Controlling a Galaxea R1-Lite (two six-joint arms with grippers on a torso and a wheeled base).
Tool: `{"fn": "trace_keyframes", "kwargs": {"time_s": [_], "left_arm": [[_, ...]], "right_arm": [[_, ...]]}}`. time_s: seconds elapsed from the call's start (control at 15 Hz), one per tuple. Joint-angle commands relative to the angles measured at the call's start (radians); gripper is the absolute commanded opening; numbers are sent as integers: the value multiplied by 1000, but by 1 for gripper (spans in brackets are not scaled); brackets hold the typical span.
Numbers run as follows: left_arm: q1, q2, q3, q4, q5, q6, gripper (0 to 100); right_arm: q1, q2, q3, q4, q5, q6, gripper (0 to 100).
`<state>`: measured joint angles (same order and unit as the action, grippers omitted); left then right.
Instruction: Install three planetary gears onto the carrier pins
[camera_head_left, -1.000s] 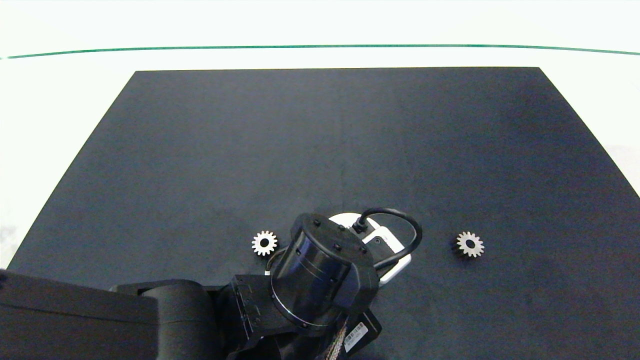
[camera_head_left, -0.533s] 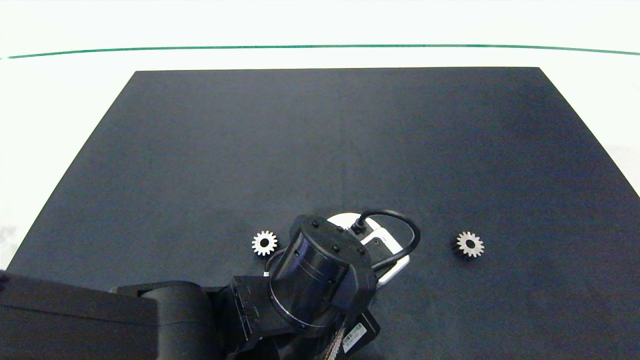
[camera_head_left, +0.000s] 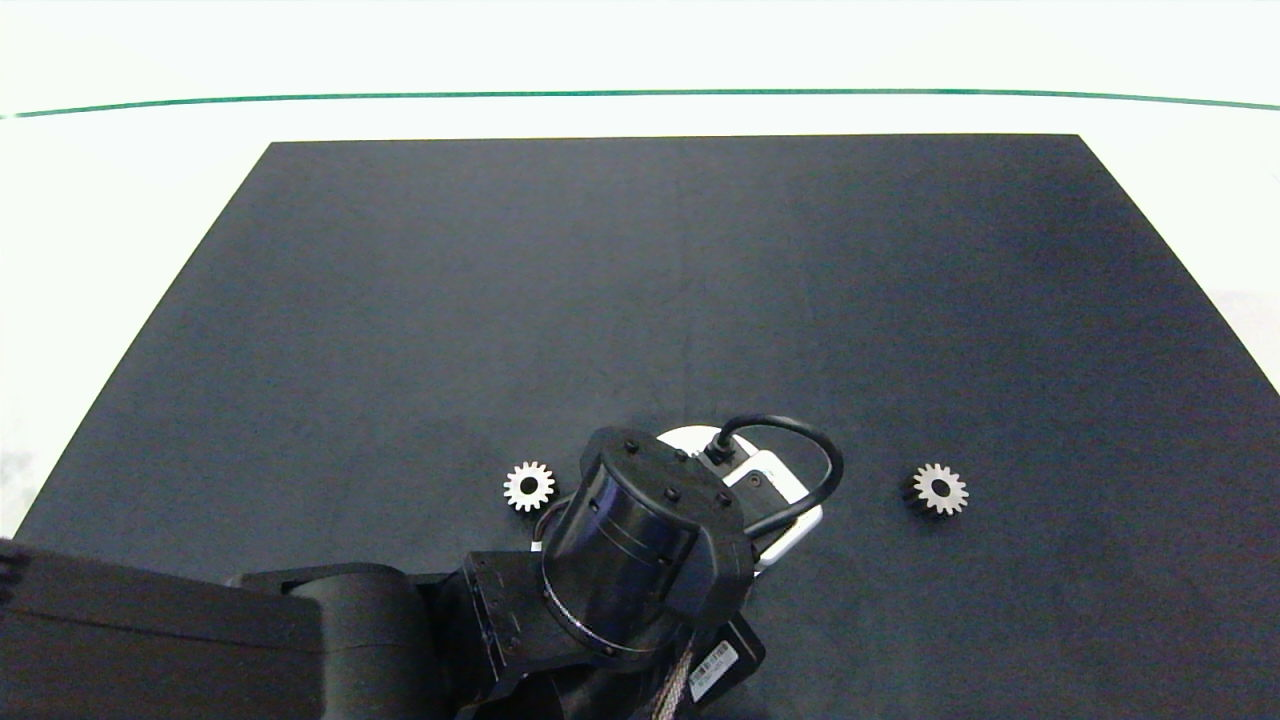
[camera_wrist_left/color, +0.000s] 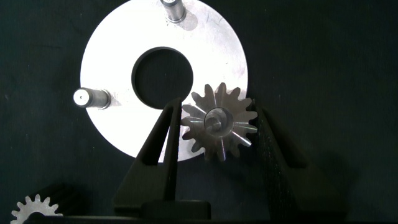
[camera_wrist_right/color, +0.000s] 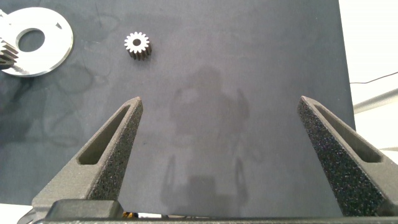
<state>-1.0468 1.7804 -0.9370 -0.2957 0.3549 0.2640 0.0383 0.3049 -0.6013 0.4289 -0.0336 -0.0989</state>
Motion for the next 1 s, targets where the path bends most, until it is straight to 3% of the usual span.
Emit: {"fn": "trace_keyframes", "kwargs": {"time_s": [0.07, 1.0], "left_arm": [[2, 11, 6, -8, 3, 1, 22], [22, 8, 40, -62, 3, 6, 22]], "right_arm": [[0, 0, 0, 2, 0, -1, 100], [0, 3, 1, 4, 0, -1, 100]]}}
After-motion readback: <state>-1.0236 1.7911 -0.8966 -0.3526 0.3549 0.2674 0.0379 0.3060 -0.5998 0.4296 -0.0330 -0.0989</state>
